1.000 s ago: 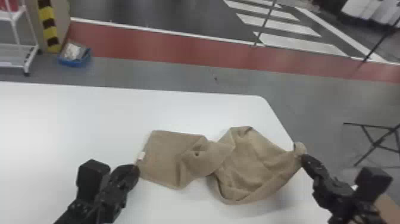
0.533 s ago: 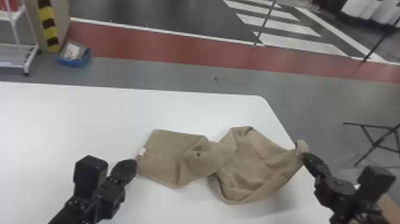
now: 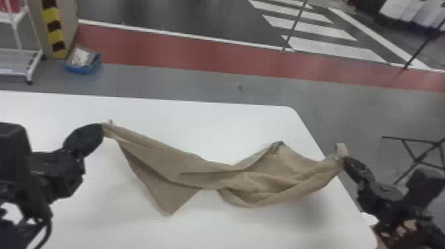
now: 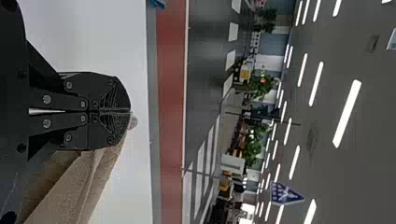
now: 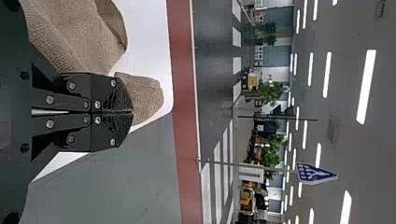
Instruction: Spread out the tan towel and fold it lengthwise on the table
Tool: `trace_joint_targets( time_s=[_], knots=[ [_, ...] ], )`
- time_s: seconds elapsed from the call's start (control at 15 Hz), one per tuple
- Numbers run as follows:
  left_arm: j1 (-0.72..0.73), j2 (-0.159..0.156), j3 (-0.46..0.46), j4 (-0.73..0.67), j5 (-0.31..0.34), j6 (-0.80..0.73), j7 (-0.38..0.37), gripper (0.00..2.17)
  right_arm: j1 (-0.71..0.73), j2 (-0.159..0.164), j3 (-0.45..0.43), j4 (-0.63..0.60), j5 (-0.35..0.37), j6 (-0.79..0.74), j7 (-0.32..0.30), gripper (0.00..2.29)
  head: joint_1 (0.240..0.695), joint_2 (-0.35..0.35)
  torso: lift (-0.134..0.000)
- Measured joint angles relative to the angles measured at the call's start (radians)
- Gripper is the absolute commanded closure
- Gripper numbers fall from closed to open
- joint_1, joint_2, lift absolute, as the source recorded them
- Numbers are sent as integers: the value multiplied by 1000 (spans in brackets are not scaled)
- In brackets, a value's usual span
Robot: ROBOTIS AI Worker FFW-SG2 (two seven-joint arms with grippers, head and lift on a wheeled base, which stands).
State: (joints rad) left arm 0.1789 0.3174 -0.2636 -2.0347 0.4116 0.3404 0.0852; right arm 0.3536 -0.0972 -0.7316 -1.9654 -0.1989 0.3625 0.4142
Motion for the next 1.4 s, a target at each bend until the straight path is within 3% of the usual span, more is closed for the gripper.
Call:
trace_joint_targets(
  time_s=[0.07,0.2,0.27,0.6,0.93,1.13,1.4],
  knots=[
    [10,10,45,-21,23,0,4,1541,-16,-11,0,11,9,39,22,1288,695,-350,-124],
    [29,25,101,-35,54,1,-1,1541,-18,-13,6,14,33,84,84,343,695,-350,-124],
    [37,30,112,-35,61,-1,-5,1541,-7,-4,12,14,53,81,93,83,695,-350,-124],
    [38,31,103,-2,57,-22,-11,1541,14,33,-36,-11,48,57,92,66,695,-350,-124],
    [19,28,78,30,48,-31,-13,1541,13,34,-53,-12,64,108,73,211,695,-350,-124],
    [18,26,70,36,32,-32,-13,1541,12,34,-42,0,95,202,75,218,695,-350,-124],
    [19,26,68,45,28,-39,-14,1541,11,32,-29,47,119,208,75,221,695,-350,-124]
  ],
)
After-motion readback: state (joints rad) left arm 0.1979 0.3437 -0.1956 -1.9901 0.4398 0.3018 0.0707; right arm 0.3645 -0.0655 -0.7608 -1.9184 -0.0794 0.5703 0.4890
